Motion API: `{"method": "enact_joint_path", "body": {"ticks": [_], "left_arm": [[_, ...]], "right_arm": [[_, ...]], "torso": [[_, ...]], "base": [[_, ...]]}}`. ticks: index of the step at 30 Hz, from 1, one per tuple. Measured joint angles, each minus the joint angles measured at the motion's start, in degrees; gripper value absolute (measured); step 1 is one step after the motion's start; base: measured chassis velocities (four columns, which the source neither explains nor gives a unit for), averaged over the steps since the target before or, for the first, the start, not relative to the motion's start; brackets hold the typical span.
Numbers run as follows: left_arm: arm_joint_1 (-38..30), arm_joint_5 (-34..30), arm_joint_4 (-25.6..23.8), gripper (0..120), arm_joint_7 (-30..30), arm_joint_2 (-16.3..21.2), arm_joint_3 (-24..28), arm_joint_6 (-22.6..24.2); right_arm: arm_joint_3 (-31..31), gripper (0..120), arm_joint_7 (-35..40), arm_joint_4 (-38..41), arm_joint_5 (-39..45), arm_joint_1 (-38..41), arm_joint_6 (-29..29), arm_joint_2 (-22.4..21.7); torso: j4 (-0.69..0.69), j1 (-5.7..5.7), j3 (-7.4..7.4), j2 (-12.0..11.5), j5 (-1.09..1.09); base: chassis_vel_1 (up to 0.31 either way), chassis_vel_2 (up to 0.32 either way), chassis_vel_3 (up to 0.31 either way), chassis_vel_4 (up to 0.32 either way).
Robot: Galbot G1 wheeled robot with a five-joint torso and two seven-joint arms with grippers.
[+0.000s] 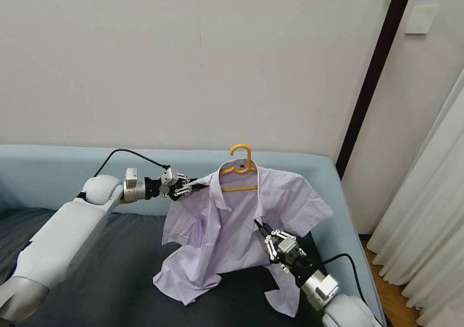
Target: Pick up the clothes from the sofa and hang them on the clothes hanger.
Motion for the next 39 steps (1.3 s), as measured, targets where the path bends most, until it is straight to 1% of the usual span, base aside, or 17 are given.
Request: {"method": "enact_joint_path", "body": {"ticks": [5, 7, 9, 11, 12, 14, 16, 19, 20, 23, 24, 25, 26, 29, 31, 35, 39], "left_arm": [[0.1, -0.6, -0.9, 7, -0.3, 0.6, 0.1, 0.0], [0.0, -1.2, -1.2, 7, -0.8, 1.0, 0.1, 0.0], [-0.6, -2.2, -1.5, 7, -1.1, 1.5, 0.1, 0.0], [-0.9, -2.7, -1.7, 7, -1.1, 1.7, 0.1, 0.1], [-1.3, -3.2, -1.7, 7, -1.1, 1.9, 0.1, 0.2], [-2.4, -3.9, -1.8, 7, -1.1, 2.5, 0.1, 0.3], [-2.8, -4.0, -1.8, 7, -1.0, 2.7, 0.1, 0.1], [-4.1, -4.0, -1.8, 7, 0.8, 3.5, 0.1, -1.5], [-4.1, -4.0, -1.8, 7, 0.8, 3.5, 0.1, -1.5], [-4.9, -4.3, -2.0, 7, 1.9, 3.7, 0.1, -2.2], [-5.2, -4.4, -2.1, 7, 2.8, 3.7, 0.2, -2.7], [-5.2, -4.4, -2.1, 7, 2.8, 3.7, 0.2, -2.7], [-5.3, -4.4, -2.1, 7, 3.6, 3.6, 0.2, -3.1], [-5.3, -3.3, -1.6, 7, 7.3, 2.8, 0.3, -4.7], [-5.3, -2.7, -1.4, 7, 8.3, 2.3, 0.3, -5.1], [-4.3, -0.3, -0.8, 7, 11.0, 0.6, 0.0, -6.4], [-3.5, 0.3, -0.8, 7, 11.6, -0.2, -0.1, -6.6]], "right_arm": [[-1.1, 5, -0.4, 0.0, 0.5, 0.3, 1.1, 0.9], [-1.1, 15, -5.0, 0.0, 2.1, -0.4, 2.8, 0.5], [-1.1, 25, -12.3, -0.7, 3.2, -1.6, 7.1, -0.5], [-1.0, 26, -15.2, -0.9, 3.4, -1.9, 9.0, -0.9], [-0.6, 33, -18.8, -1.0, 4.0, -2.4, 10.7, -1.3], [1.4, 43, -24.4, 0.3, 8.1, -2.9, 11.8, -3.0], [2.0, 46, -25.2, 1.2, 10.3, -2.8, 11.6, -3.7], [4.9, 59, -22.0, 5.7, 20.8, -0.5, 6.6, -8.6], [4.9, 59, -22.0, 5.7, 20.8, -0.5, 6.6, -8.6], [7.5, 71, -18.2, 8.8, 28.8, 1.2, 2.0, -13.4], [9.1, 79, -16.3, 10.4, 32.7, 2.0, -0.1, -16.2], [9.1, 79, -16.3, 10.4, 32.7, 2.0, -0.1, -16.2], [10.4, 81, -15.0, 11.5, 35.5, 2.4, -1.9, -18.2], [13.7, 95, -13.3, 12.8, 43.2, 3.2, -5.8, -24.2], [14.6, 98, -14.0, 12.4, 43.6, 3.1, -6.1, -25.8], [18.7, 100, -22.3, 9.3, 41.1, 2.0, -9.2, -31.2], [20.0, 100, -25.6, 8.1, 38.3, 1.7, -12.0, -33.4]], "torso": [[0.01, 0.0, 0.0, 0.0, -0.01], [0.0, 0.0, 0.0, 0.0, -0.02], [0.0, 0.0, 0.0, 0.0, 0.0], [-0.01, 0.0, 0.0, 0.0, 0.0], [-0.01, 0.0, 0.0, 0.0, 0.0], [-0.02, 0.0, 0.0, 0.0, 0.0], [-0.02, 0.0, 0.0, 0.0, 0.0], [0.02, 0.0, 0.0, 0.0, 0.0], [0.02, 0.0, 0.0, 0.0, 0.0], [0.01, 0.0, 0.0, 0.0, -0.01], [-0.01, 0.0, 0.0, 0.0, 0.01], [-0.01, 0.0, 0.0, 0.0, 0.01], [-0.02, 0.0, 0.0, 0.0, 0.0], [0.01, 0.0, 0.0, 0.0, 0.0], [0.01, 0.0, 0.0, 0.0, 0.01], [-0.02, 0.0, 0.01, 0.0, 0.01], [-0.02, 0.0, 0.01, 0.0, 0.01]], "base": [[0.0, 0.0, 0.0, 0.0], [0.0, 0.0, 0.0, 0.0], [0.0, 0.0, 0.0, 0.0], [0.0, 0.0, 0.0, 0.0], [0.0, 0.0, 0.0, 0.0], [0.0, 0.0, 0.0, 0.0], [0.0, 0.0, 0.0, 0.0], [0.0, 0.0, 0.0, 0.0], [0.0, 0.0, 0.0, 0.0], [0.0, 0.0, 0.0, 0.0], [0.0, 0.0, 0.0, 0.0], [0.0, 0.0, 0.0, 0.0], [0.0, 0.0, 0.0, 0.0], [0.0, 0.0, 0.0, 0.0], [0.0, 0.0, 0.0, 0.0], [0.0, 0.0, 0.0, 0.0], [0.0, 0.0, 0.0, 0.0]]}}
